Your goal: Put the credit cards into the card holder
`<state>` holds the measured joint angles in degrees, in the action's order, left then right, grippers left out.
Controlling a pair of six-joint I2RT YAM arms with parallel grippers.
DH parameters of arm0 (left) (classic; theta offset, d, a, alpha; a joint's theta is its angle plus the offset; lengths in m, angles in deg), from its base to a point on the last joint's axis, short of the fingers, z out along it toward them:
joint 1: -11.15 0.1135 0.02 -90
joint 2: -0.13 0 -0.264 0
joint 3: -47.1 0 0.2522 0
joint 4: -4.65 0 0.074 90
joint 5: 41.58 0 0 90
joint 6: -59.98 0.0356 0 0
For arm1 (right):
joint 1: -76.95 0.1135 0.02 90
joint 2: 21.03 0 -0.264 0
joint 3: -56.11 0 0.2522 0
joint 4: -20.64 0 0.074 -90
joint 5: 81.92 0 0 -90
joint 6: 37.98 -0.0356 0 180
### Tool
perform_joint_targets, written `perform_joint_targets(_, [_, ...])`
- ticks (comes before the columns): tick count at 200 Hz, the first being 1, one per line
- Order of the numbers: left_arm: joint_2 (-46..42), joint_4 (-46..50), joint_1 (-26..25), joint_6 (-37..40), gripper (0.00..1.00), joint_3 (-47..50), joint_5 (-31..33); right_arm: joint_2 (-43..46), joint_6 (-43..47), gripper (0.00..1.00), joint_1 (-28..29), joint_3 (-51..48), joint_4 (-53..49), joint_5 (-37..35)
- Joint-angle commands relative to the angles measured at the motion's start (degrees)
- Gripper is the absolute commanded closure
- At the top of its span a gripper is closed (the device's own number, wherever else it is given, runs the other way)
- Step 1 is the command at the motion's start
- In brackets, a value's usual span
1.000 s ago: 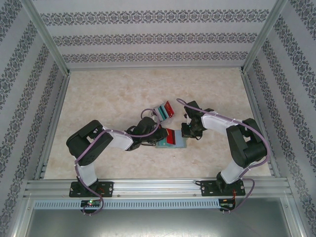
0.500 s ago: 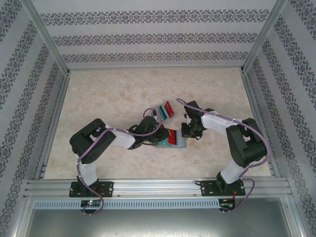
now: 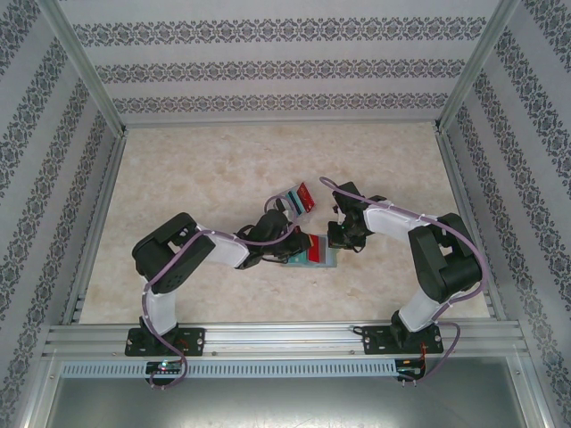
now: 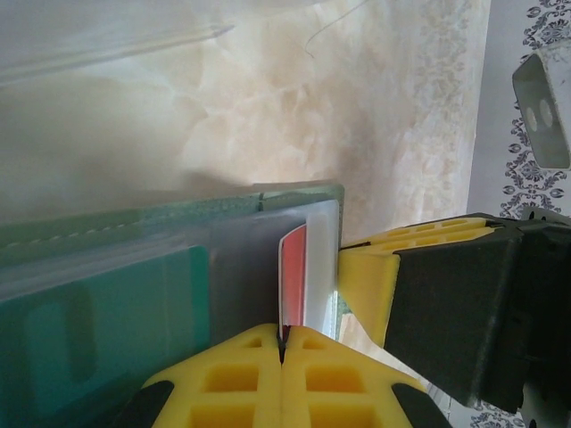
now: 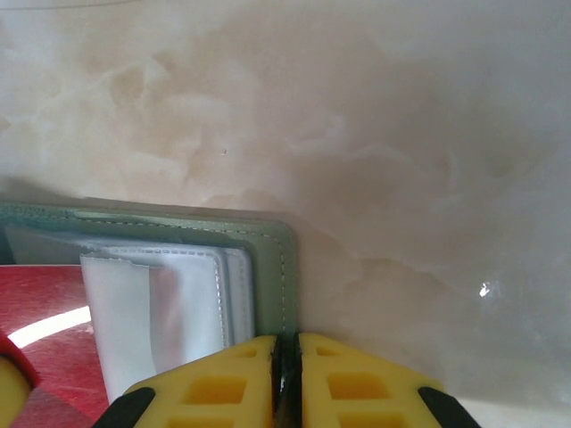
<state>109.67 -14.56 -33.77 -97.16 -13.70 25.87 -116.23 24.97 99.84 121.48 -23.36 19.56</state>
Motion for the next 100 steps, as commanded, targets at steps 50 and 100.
perform_joint_targets(50, [3.0,4.62,-2.01,-0.27,0.92,-2.46,-1.27,-2.27,-1.86,0.87,0.21,-1.25,2.51,3.28])
perform_joint_targets(100, [4.69,5.01,-2.45,-1.02,0.89,-3.97,-1.81,-1.75,-1.87,0.87,0.22,-1.62,2.38,2.95])
